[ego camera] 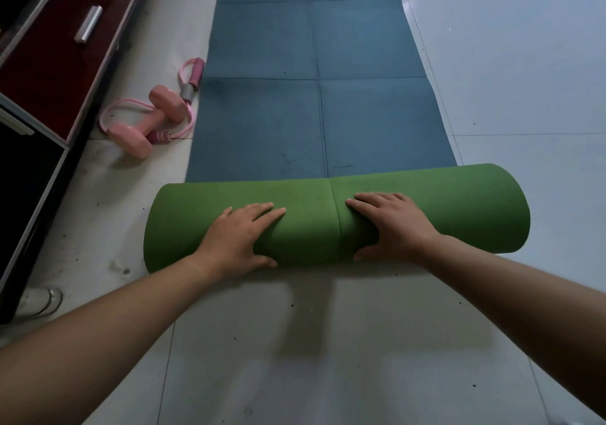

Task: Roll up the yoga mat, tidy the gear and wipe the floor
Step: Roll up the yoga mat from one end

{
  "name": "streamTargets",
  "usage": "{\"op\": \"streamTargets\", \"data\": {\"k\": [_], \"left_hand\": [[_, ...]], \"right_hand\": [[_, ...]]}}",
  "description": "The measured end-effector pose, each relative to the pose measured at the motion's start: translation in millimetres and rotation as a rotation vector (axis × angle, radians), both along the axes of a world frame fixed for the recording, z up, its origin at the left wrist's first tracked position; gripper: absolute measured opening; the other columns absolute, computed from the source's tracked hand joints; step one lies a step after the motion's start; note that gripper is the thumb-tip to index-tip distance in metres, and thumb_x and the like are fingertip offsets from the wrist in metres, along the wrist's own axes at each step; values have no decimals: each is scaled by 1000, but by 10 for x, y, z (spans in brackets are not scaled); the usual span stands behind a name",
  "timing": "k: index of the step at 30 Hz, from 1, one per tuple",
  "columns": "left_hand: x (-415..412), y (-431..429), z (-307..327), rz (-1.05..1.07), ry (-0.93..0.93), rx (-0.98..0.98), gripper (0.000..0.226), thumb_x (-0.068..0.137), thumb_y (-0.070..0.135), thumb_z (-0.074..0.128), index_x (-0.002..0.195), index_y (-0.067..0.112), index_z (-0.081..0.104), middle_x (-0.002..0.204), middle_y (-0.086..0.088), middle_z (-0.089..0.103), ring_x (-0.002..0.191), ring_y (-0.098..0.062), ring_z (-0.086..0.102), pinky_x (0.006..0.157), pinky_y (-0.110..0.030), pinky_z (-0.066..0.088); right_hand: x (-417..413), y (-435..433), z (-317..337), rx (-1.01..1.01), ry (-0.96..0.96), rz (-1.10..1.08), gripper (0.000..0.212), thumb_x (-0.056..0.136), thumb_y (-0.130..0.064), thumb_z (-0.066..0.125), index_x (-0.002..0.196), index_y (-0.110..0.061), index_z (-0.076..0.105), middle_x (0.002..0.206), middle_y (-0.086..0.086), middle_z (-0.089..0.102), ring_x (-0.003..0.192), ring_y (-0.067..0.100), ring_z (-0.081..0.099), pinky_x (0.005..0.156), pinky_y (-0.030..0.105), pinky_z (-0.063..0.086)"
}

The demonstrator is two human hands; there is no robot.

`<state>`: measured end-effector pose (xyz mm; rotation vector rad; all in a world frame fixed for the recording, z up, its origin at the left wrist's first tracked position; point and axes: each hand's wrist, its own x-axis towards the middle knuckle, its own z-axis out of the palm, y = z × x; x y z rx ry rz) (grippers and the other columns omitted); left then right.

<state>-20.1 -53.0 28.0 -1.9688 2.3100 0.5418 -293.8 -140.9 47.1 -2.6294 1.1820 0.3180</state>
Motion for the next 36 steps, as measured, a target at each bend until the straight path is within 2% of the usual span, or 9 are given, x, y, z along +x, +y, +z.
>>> {"op": "streamTargets", "data": {"k": [5,12,18,21,29,31,33,36], "left_hand": [[-6,41,69,-6,35,-87,91,62,51,78,140,30,37,140,0,46,127,-23,42,105,-44,34],[-62,124,225,0,40,-157,79,62,43,80,132,27,47,127,0,56,116,-25,52,97,-38,38],[-42,287,418,-1,62,-60,77,67,45,76,135,32,42,133,7,51,120,-19,48,94,-30,38],[-22,405,466,-31,73,15,78,67,49,75,136,35,40,137,10,48,124,-15,45,98,-27,38],[34,374,630,-56,120,216,71,65,52,76,127,46,42,125,15,55,111,-12,52,92,-27,41],[76,309,628,-21,172,265,73,65,50,77,128,47,41,127,16,53,113,-11,50,95,-29,40],[112,282,565,31,253,244,74,66,47,78,131,44,42,132,15,49,119,-11,46,101,-29,37],[144,309,428,99,319,84,61,75,40,73,131,38,47,139,7,46,128,-13,41,107,-29,30]], "right_hand": [[-12,37,48,-14,-23,-18,95,62,-64,70,142,-29,32,145,-7,39,132,17,37,106,33,25],[-22,145,189,-47,-25,-22,83,67,-61,69,137,-31,38,138,-8,47,125,17,44,100,32,32],[-14,293,318,19,-4,-12,79,65,-63,68,133,-32,43,128,-7,55,116,19,51,93,32,40],[-45,398,405,76,0,-6,79,63,-63,70,131,-32,46,125,-6,58,113,20,54,88,31,45],[-32,413,608,273,47,-45,74,61,-61,75,126,-34,51,119,-8,61,106,18,57,84,24,41],[-8,347,608,326,27,-91,76,61,-58,77,127,-34,50,122,-8,59,109,17,55,84,23,39],[0,282,558,348,-7,-158,77,62,-55,78,129,-33,48,127,-7,56,114,17,52,89,24,39],[-57,196,444,271,-70,-280,69,66,-57,74,126,-32,52,128,-4,57,114,19,52,90,28,41]]}}
